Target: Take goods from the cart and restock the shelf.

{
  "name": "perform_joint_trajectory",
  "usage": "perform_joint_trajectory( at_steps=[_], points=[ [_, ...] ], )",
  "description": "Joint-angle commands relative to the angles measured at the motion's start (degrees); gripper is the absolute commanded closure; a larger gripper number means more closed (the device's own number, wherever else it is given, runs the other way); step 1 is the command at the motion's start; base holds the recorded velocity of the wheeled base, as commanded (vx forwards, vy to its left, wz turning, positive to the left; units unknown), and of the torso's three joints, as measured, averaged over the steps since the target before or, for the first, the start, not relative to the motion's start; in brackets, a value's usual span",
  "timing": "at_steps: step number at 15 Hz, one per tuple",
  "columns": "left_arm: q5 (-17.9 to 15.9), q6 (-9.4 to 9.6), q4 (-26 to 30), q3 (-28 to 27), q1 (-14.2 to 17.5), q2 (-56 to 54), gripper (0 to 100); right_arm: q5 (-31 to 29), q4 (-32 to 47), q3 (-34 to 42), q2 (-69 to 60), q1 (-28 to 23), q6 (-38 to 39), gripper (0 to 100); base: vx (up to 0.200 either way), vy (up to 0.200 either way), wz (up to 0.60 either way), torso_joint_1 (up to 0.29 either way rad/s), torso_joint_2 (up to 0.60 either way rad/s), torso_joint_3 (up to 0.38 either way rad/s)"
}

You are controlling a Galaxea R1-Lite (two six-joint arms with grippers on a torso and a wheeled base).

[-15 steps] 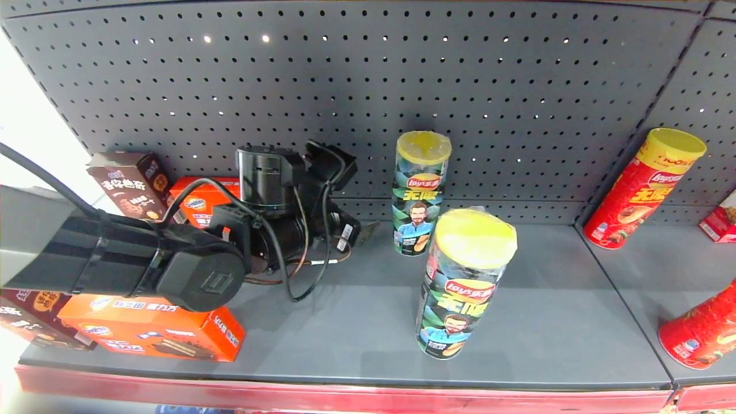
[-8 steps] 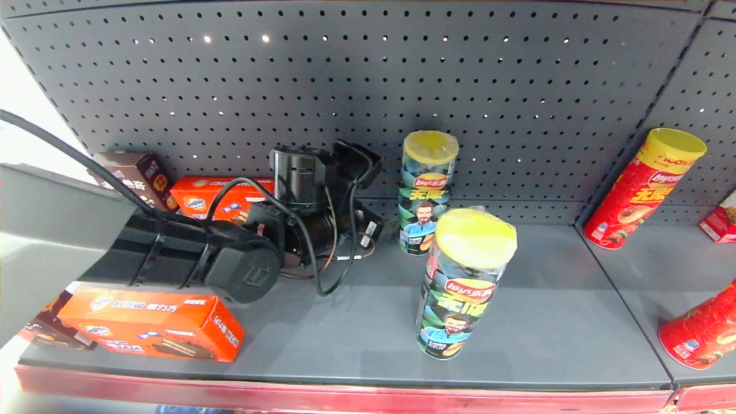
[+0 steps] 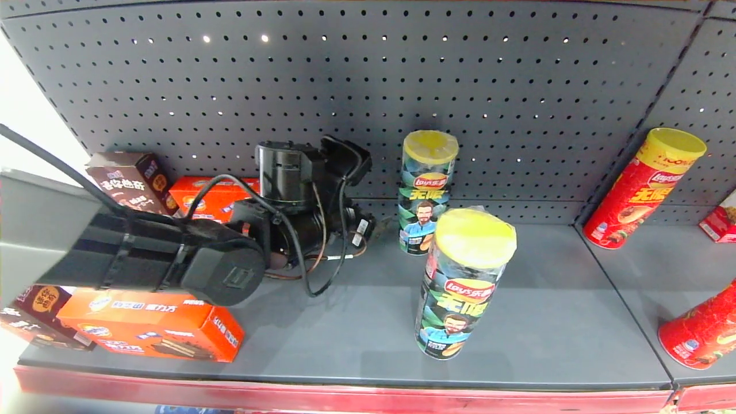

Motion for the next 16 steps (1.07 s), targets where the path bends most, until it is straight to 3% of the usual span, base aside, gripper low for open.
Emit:
perform_joint_trajectory(
  at_steps=[1,3,5,6,9,12,13,14,16],
  points=[
    [0.1,0.01,3.8,8.0,-0.3,-13.1,0,0.0,0.0,0.0,0.1,0.0,0.0,0,0.000,0.000,0.00,0.000,0.00,0.000],
    [0.1,0.01,7.7,14.3,-2.0,-23.9,0,0.0,0.0,0.0,0.1,0.0,0.0,0,0.000,0.000,0.00,0.000,0.00,0.000],
    [0.8,0.89,10.4,17.1,-2.6,-28.0,0,0.0,0.1,0.0,0.1,0.0,0.0,0,0.000,0.000,0.00,0.000,0.00,0.000],
    [3.7,2.39,11.4,18.3,-2.6,-29.6,0,0.3,0.0,0.0,0.1,0.0,-0.1,0,0.000,0.000,0.00,0.000,0.00,0.000],
    [6.1,2.65,11.0,22.1,-2.7,-34.2,0,0.4,0.0,0.0,0.1,0.0,-0.1,0,0.000,0.000,0.00,0.000,0.00,0.000],
    [6.1,2.39,9.0,25.3,-2.8,-36.0,0,0.9,-0.1,-0.4,1.0,0.4,-0.1,0,0.000,0.000,0.00,0.000,0.00,0.000],
    [5.9,2.12,7.4,25.8,-2.9,-36.2,0,0.6,0.3,-13.3,9.0,0.1,1.7,0,0.000,0.000,0.00,0.000,0.00,0.000],
    [5.9,1.95,7.3,26.2,-2.9,-36.5,0,0.5,0.8,-18.8,15.6,0.4,3.7,0,0.000,0.000,0.00,0.000,0.00,0.000],
    [5.8,0.28,7.6,26.3,-2.9,-37.4,0,9.3,1.6,-22.9,20.7,2.4,2.2,0,0.000,0.000,0.00,0.000,0.00,0.000]
  ],
)
